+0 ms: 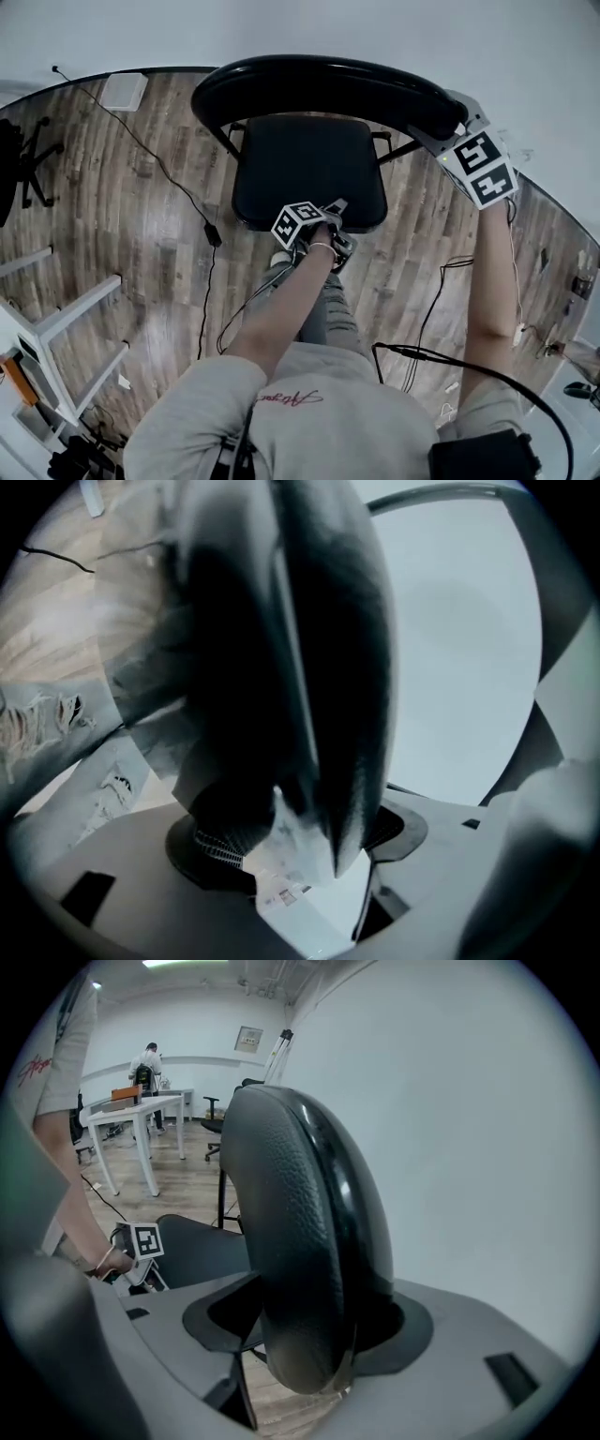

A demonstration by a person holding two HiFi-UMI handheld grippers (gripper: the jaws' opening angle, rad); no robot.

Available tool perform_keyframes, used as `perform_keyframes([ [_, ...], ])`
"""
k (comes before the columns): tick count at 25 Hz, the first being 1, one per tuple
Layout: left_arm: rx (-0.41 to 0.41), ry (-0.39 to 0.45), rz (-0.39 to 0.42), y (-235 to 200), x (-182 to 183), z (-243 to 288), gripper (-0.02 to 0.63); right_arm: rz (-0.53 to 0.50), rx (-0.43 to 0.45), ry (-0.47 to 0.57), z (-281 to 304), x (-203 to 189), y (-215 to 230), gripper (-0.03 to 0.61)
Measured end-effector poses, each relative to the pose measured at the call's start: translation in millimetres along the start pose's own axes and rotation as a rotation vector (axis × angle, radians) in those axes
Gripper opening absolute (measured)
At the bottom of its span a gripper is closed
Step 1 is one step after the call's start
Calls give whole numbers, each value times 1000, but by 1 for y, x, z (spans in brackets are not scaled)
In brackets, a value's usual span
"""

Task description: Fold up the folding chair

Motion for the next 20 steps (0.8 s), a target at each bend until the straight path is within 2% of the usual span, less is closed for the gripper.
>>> perform_keyframes([
  [4,54,16,-58,40,3,-5,357,-22,3,17,-2,9,10,282],
  [9,101,69,-85,105,19,-6,336,-37,16,47,9,16,39,281],
  [11,120,123,-67,135,28,-7,323,-40,24,57,16,21,52,281],
  [16,152,330,26,219,56,-7,300,-52,12,71,32,44,87,281],
  [20,171,403,36,268,78,6,279,-50,24,64,55,53,124,281],
])
Point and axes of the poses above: the fingertips, and each gripper's own axes: z forward along the fingers, y to its right, x out of its top, the point moved 7 cm from there along -z, backward along the fingers
